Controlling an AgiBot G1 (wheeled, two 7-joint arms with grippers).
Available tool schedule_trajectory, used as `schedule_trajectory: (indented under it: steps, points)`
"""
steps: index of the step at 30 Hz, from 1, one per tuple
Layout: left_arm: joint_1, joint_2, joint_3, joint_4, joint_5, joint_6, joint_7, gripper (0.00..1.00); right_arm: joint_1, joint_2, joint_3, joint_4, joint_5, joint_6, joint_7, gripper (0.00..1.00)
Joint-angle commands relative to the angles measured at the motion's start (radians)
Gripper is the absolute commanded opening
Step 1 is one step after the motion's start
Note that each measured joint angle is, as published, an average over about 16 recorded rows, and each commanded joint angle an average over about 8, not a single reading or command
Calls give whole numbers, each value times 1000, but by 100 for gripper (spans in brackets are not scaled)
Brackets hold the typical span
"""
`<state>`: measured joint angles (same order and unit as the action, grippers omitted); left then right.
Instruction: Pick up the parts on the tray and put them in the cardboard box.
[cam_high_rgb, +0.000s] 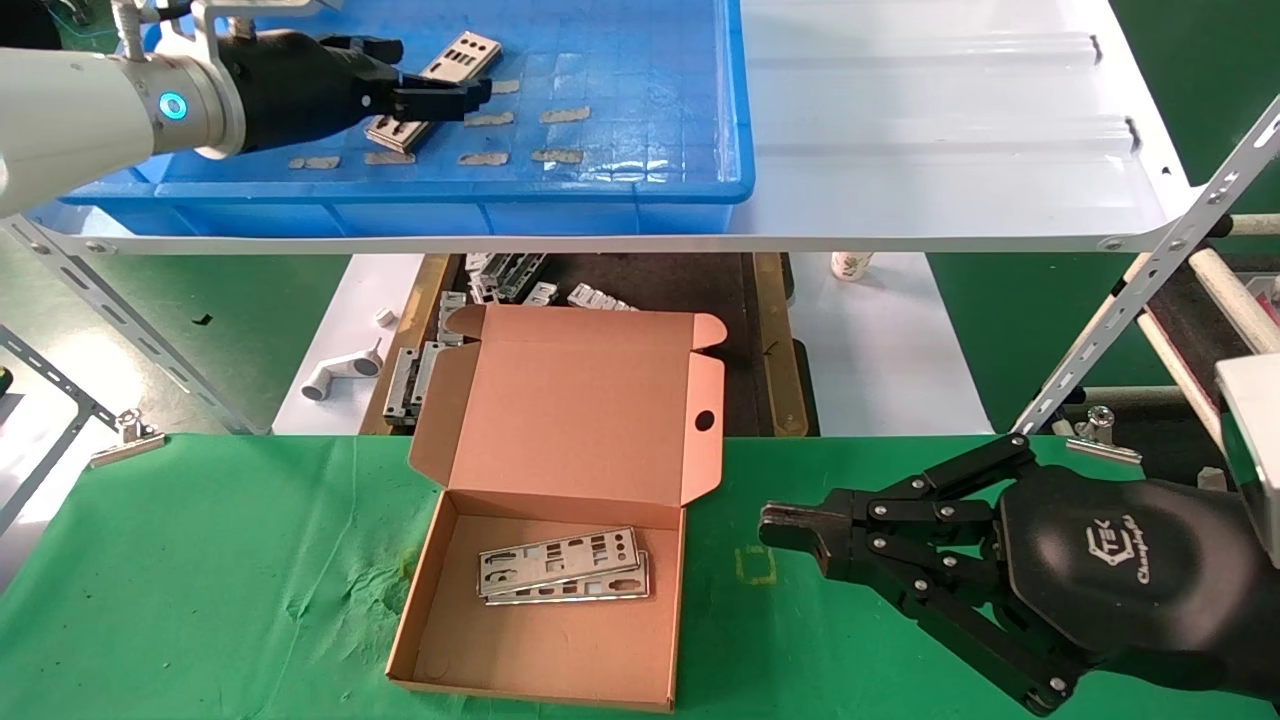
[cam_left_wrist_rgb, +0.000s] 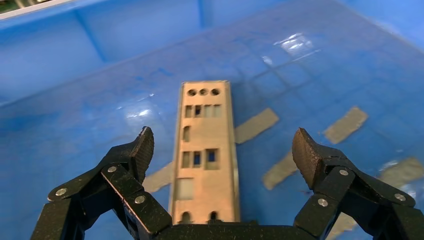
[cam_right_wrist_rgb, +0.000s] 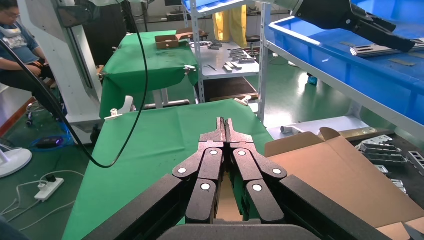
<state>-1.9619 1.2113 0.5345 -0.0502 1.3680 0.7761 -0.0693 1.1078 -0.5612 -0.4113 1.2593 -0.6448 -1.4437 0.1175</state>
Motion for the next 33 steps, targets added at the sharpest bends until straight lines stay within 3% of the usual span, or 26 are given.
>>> schedule_trajectory:
  steps: [1,3,5,13,33]
  points:
    - [-4,5,2,14,3,-15,7,21,0,0,0,0,0,0,0,0]
    - [-5,12,1,21,3,-43,12,7,0,0,0,0,0,0,0,0]
    - [-5,19,-1,27,1,-69,15,0,0,0,0,0,0,0,0,0]
    - [-3,37,-7,38,-8,-124,22,0,0,0,0,0,0,0,0,0]
    - [8,46,-18,56,-23,-103,-3,0,0,0,0,0,0,0,0,0]
